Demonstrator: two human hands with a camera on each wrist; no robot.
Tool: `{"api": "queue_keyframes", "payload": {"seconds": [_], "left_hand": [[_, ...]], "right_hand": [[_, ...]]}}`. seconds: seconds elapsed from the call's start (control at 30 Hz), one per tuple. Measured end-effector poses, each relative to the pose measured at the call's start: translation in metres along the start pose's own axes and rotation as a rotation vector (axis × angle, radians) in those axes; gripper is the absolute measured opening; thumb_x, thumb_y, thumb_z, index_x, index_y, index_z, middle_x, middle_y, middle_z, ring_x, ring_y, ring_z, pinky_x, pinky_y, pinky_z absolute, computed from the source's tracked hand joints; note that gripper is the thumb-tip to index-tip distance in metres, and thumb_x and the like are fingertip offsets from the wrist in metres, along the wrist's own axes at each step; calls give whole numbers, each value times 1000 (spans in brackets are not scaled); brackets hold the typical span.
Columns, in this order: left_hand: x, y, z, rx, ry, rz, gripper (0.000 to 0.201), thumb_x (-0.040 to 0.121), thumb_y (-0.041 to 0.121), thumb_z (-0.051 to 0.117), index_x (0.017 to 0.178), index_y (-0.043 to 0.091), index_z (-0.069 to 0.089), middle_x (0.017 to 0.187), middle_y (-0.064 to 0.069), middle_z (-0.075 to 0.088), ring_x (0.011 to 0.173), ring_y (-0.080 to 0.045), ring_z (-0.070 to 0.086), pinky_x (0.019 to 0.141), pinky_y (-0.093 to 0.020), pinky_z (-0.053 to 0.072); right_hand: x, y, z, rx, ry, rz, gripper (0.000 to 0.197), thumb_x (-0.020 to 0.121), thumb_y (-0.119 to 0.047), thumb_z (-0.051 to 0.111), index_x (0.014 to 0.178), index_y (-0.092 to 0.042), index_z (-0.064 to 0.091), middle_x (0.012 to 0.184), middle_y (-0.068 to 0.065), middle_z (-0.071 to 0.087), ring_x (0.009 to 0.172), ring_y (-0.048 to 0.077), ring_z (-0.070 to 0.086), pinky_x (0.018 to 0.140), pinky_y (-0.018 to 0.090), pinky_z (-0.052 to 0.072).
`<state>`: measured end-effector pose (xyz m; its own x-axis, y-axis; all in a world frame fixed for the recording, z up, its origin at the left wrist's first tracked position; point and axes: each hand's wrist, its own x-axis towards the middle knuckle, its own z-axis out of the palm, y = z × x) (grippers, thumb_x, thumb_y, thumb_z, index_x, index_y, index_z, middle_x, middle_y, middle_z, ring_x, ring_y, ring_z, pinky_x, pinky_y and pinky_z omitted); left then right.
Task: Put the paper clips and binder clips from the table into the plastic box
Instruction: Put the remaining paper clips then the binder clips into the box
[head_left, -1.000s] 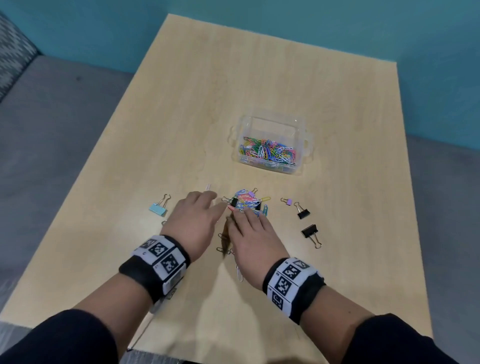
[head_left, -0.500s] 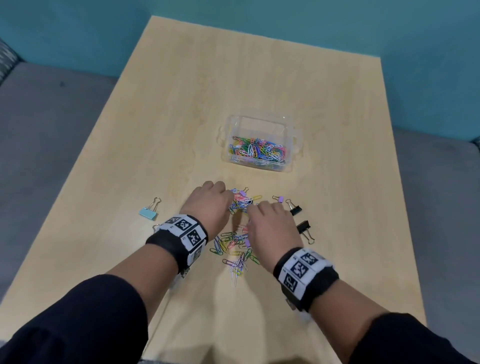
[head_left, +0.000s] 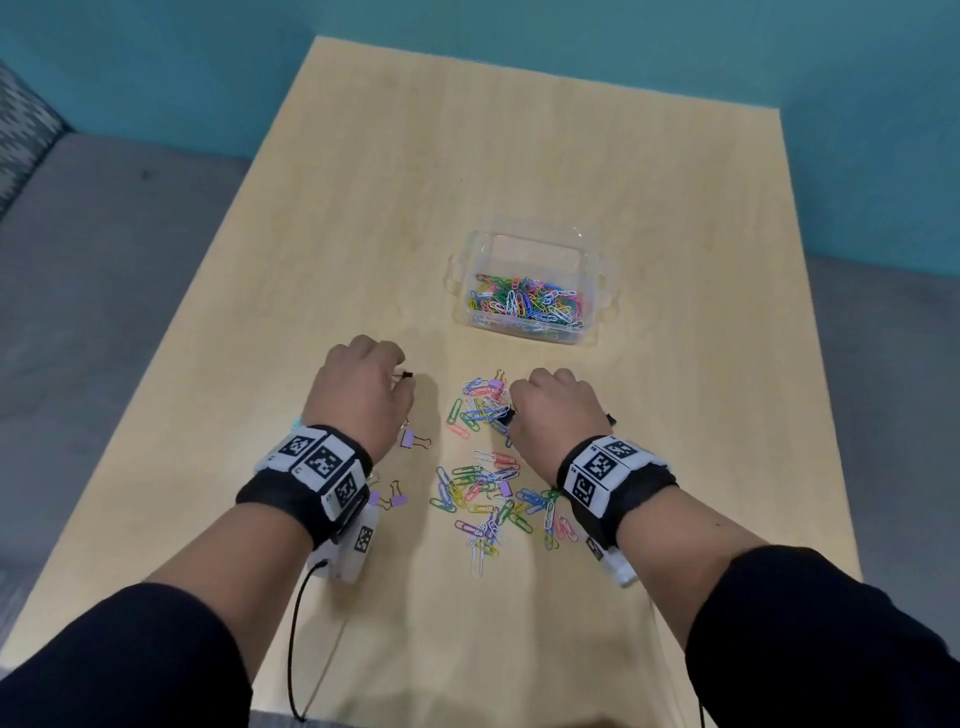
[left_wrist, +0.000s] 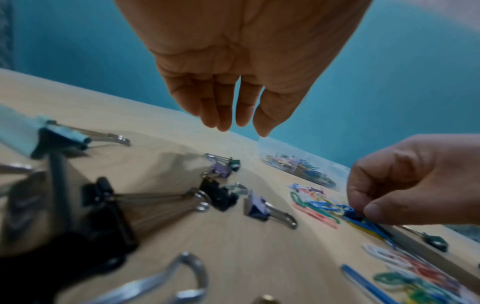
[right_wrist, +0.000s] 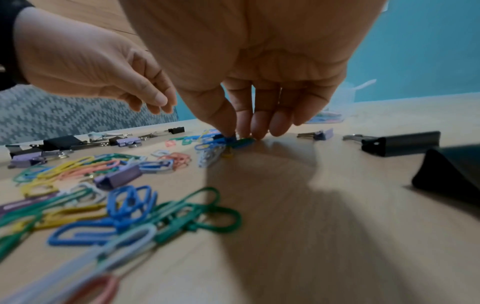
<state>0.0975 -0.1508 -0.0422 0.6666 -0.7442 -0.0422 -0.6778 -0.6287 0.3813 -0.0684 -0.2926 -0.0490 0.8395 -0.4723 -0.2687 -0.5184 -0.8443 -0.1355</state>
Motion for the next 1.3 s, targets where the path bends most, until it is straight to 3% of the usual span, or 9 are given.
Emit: {"api": "queue_keyframes", "payload": {"seconds": [0.2, 0.27, 0.37, 0.53, 0.77, 0.97, 1.13, 1.23, 1.3], "left_hand": [[-11, 33, 22, 61, -97, 189, 14, 84, 17, 57, 94, 12, 65, 91, -10, 59, 84, -34, 50, 73, -46, 46], [-5, 44, 29, 75, -138, 214, 14, 85, 14, 54, 92, 13, 66, 89, -9, 59, 82, -33, 50, 73, -45, 45], [7, 56, 37, 92, -196, 237, 17, 87, 14, 49, 94, 16, 65, 90, -7, 56, 82, -30, 48, 73, -44, 45], [16, 56, 42, 60, -224, 179, 21, 88, 15, 50, 104, 15, 64, 99, -9, 56, 90, -31, 49, 79, -44, 45], [8, 54, 43, 110, -228, 242, 16, 88, 12, 51, 98, 13, 63, 107, -7, 55, 92, -28, 47, 78, -41, 45], [-23, 61, 48, 212, -245, 345, 35, 83, 19, 55, 117, 24, 51, 117, -6, 52, 101, -31, 47, 74, -42, 49], [-32, 60, 48, 272, -249, 354, 32, 83, 24, 55, 114, 18, 55, 125, -8, 49, 104, -31, 47, 77, -41, 47], [-35, 56, 51, 237, -245, 355, 32, 80, 22, 56, 112, 16, 57, 122, -9, 52, 102, -32, 49, 77, -43, 50], [-36, 54, 53, 221, -263, 346, 42, 80, 22, 55, 122, 15, 50, 121, -9, 52, 102, -32, 47, 81, -45, 49]], "right_hand": [[5, -5, -1, 117, -6, 55, 16, 84, -33, 55, 84, -22, 43, 96, 4, 55, 92, 29, 48, 75, 39, 37], [8, -8, -2, 115, -24, 60, 12, 85, -29, 55, 90, -20, 49, 99, 5, 55, 95, 30, 49, 76, 40, 38], [10, -8, -3, 144, -50, 68, 16, 83, -18, 54, 99, -17, 52, 101, 7, 55, 96, 32, 49, 76, 41, 39], [7, -5, -3, 211, -51, 61, 22, 84, -15, 57, 87, -21, 36, 91, 6, 54, 89, 31, 50, 71, 40, 41], [-5, 20, -8, 551, 46, 168, 17, 85, -22, 63, 90, -22, 46, 82, 0, 57, 76, 23, 54, 64, 35, 45], [-14, 34, -13, 171, 74, -120, 9, 88, -9, 55, 95, -13, 52, 91, 7, 51, 78, 30, 52, 65, 42, 46], [-4, 58, -14, 381, 84, 153, 9, 87, -12, 55, 80, -18, 52, 87, 1, 49, 71, 25, 53, 66, 36, 45], [6, 67, -14, 352, 12, 222, 11, 84, -8, 51, 80, -17, 56, 88, 4, 50, 78, 28, 55, 65, 32, 40], [8, 67, -14, 305, 39, 219, 10, 84, -8, 52, 86, -15, 59, 93, 7, 51, 85, 30, 52, 69, 33, 40]]}}
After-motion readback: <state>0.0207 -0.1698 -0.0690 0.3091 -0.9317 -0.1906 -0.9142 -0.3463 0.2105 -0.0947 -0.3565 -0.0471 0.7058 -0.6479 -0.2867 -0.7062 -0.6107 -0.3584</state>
